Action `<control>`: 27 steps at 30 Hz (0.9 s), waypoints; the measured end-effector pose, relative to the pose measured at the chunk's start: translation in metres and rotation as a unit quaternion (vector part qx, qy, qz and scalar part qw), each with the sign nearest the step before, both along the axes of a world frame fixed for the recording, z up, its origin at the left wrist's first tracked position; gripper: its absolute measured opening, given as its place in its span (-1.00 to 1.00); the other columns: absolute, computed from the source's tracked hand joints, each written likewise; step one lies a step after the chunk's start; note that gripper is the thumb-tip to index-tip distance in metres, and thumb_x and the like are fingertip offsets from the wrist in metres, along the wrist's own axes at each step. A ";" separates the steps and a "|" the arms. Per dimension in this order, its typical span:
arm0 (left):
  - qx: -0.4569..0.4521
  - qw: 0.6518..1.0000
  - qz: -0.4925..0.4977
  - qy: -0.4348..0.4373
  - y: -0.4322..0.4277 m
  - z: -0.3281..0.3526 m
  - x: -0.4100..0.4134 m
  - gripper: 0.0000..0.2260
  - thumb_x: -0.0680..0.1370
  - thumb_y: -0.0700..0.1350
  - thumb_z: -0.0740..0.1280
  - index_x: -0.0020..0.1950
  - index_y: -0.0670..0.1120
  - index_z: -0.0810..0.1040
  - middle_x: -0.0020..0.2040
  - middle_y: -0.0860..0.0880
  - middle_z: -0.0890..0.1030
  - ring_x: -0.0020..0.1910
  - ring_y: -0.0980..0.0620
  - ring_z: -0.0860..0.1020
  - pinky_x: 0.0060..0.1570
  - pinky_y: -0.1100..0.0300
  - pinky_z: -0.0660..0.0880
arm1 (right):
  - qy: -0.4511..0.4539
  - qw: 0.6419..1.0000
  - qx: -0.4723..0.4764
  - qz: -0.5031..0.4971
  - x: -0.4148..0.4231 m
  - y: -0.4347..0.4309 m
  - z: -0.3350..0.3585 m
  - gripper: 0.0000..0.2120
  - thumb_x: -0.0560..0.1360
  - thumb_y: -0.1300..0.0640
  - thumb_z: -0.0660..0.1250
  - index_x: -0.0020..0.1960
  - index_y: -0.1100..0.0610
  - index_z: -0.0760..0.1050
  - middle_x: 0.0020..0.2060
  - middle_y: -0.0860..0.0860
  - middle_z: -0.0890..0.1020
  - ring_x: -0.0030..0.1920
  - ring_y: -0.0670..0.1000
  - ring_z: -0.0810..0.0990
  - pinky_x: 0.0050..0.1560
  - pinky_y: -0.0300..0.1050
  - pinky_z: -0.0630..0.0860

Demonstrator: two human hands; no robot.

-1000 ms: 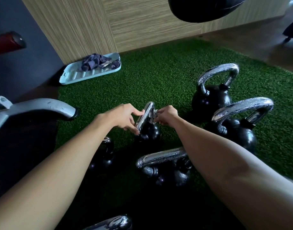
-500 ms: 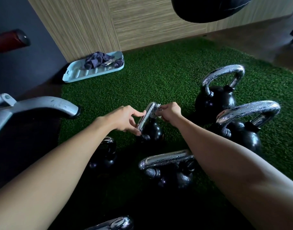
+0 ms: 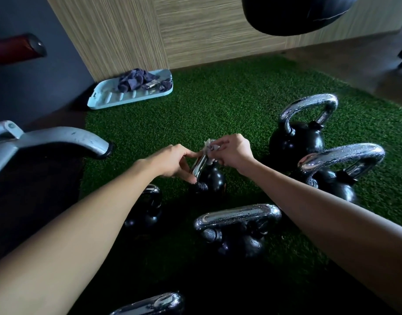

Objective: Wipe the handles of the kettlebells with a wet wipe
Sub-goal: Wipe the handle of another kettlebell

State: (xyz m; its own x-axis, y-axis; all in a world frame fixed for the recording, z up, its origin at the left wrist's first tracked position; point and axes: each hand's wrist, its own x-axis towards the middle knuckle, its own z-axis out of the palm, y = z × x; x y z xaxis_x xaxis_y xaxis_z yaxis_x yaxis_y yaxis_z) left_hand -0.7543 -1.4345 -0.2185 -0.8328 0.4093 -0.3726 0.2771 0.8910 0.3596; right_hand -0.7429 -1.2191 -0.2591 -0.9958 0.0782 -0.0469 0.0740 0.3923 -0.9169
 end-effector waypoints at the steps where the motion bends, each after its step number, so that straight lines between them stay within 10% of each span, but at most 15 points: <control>1: 0.001 1.000 -0.003 0.001 0.000 0.000 0.000 -0.03 0.19 0.33 0.60 0.55 0.24 0.31 -0.07 0.19 0.70 -0.15 0.12 0.69 -0.10 0.05 0.64 | -0.012 1.000 -0.018 -0.018 0.000 0.000 0.001 -0.72 0.31 0.23 0.66 -0.03 0.06 0.69 -0.21 0.01 0.73 -0.50 -0.14 0.57 -0.45 -0.22 0.56; 7: 0.000 1.000 -0.007 0.005 -0.001 -0.002 -0.002 -0.01 0.12 0.39 0.55 0.51 0.37 0.28 -0.11 0.19 0.70 -0.15 0.08 0.65 -0.14 0.03 0.58 | -0.111 0.992 -0.036 0.043 0.031 -0.017 -0.003 -0.71 0.28 0.30 0.66 -0.06 0.20 0.65 -0.25 0.13 0.75 -0.39 0.05 0.69 -0.25 0.04 0.66; 21: -0.002 0.999 -0.003 0.037 -0.005 -0.006 -0.003 -0.12 0.29 0.22 0.59 0.54 0.34 0.26 -0.12 0.22 0.66 -0.20 0.23 0.56 -0.26 0.19 0.42 | -0.170 0.981 -0.021 0.095 0.030 -0.031 -0.003 -0.77 0.27 0.30 0.66 -0.14 0.24 0.66 -0.21 0.23 0.74 -0.38 0.04 0.64 -0.38 -0.13 0.56; 27: -0.006 0.999 0.004 0.033 -0.001 -0.005 0.001 -0.13 0.32 0.22 0.58 0.55 0.35 0.23 0.03 0.18 0.72 -0.36 0.32 0.44 -0.33 0.20 0.36 | -0.193 0.972 0.056 0.118 0.020 -0.038 -0.021 -0.75 0.28 0.34 0.64 -0.10 0.35 0.67 -0.30 0.23 0.72 -0.23 0.19 0.71 -0.01 0.12 0.67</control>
